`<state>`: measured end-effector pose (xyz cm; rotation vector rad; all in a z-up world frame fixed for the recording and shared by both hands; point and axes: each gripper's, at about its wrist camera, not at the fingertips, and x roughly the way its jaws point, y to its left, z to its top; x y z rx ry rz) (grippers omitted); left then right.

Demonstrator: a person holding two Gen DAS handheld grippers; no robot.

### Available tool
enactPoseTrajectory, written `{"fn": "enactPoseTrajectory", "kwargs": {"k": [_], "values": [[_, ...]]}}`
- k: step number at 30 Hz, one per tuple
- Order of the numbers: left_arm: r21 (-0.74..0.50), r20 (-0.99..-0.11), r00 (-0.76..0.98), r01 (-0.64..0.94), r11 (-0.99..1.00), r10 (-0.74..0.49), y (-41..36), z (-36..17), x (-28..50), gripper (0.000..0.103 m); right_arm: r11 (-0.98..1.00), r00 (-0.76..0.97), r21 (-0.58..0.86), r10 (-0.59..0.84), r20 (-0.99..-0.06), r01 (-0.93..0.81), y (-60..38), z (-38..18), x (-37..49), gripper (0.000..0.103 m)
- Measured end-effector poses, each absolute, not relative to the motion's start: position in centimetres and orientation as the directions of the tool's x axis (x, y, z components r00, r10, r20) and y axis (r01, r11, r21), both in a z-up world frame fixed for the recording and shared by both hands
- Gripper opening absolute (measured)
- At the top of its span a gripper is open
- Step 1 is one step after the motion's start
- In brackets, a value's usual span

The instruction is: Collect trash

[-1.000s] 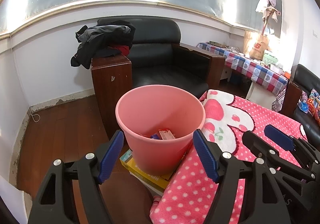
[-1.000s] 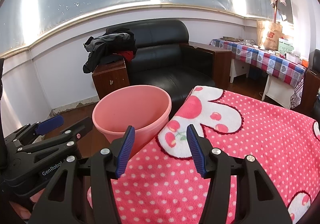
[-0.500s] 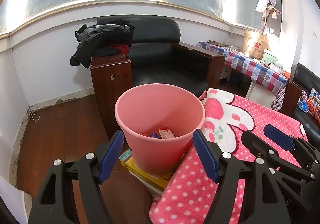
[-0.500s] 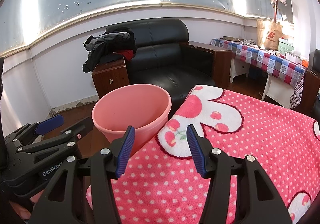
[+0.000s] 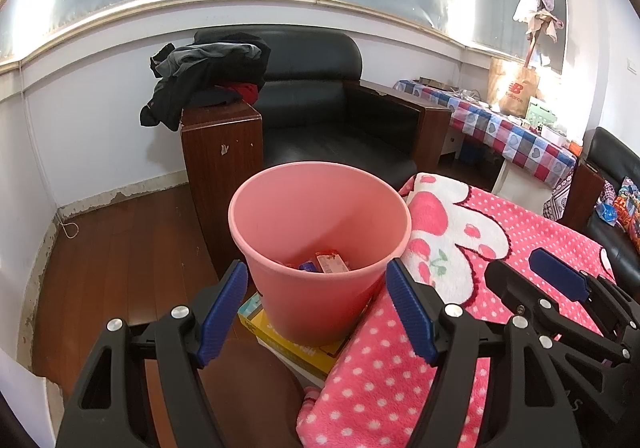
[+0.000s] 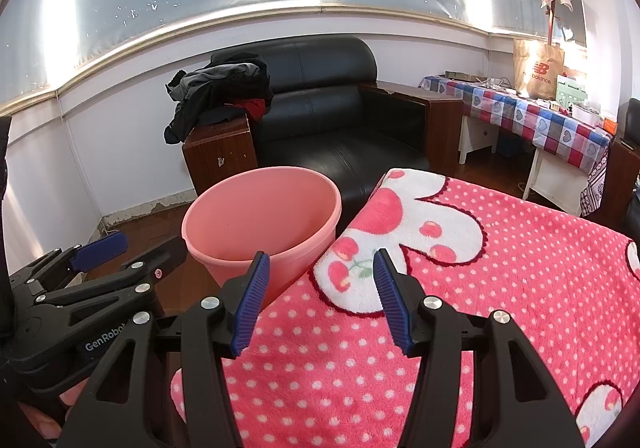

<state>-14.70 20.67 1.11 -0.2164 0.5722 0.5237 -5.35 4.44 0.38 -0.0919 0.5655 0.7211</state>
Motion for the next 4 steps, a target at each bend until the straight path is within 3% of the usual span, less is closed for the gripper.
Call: {"fn": "enactPoseTrajectory", "kwargs": {"k": [4], "values": [[-0.050,-0.569,0.714,-0.525,0.849,0.408,20.58,0.62,-14.84,0.071,0.754,0.609,0.110,0.598,-0.521,-0.647,4.36,0.30,-5.33,0.054]]}}
